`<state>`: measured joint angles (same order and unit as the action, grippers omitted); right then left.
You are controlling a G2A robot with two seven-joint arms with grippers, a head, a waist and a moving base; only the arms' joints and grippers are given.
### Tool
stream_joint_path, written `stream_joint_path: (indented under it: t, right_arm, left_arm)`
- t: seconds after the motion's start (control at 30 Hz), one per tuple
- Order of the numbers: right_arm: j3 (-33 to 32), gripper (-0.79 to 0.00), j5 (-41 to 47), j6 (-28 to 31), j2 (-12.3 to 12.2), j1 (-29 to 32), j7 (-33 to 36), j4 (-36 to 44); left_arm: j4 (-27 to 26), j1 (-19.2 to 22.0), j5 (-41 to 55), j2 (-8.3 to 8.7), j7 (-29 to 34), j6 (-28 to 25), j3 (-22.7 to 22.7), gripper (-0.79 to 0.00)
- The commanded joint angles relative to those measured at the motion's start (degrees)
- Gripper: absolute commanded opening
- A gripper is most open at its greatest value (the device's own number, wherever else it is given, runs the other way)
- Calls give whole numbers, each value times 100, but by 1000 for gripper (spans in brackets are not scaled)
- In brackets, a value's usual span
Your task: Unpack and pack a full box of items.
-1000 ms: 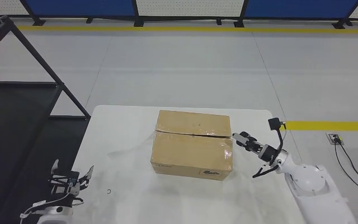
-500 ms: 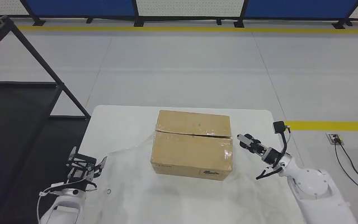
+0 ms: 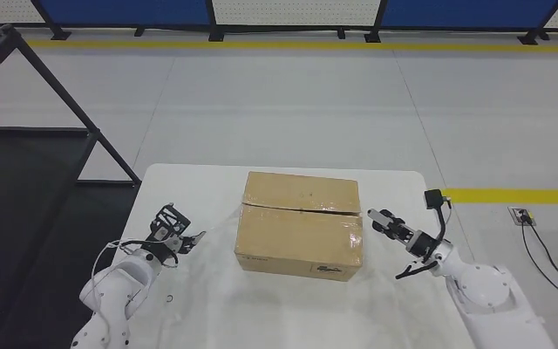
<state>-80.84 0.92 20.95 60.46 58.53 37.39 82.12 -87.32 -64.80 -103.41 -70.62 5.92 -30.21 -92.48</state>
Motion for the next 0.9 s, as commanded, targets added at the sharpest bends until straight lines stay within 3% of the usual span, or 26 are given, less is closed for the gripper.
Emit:
stream_joint_path:
  t: [0.0,0.17,0.7,0.87]
  right_arm:
    - [2,0,2,5,1,-2,0,-3]
    - [5,0,4,-8,6,32,-92,41]
    - [99,0,-76,-251,26,55,-273,232]
    - [99,0,-124,-291,25,81,-302,277]
  left_arm:
    - [0,0,0,0,-1,3,0,0]
    - [82,156,-215,-3,9,-130,353,0]
    - [1644,1484,-35,-81,-250,-346,1292,0]
    - [2018,1714,151,-127,-467,-30,1468,0]
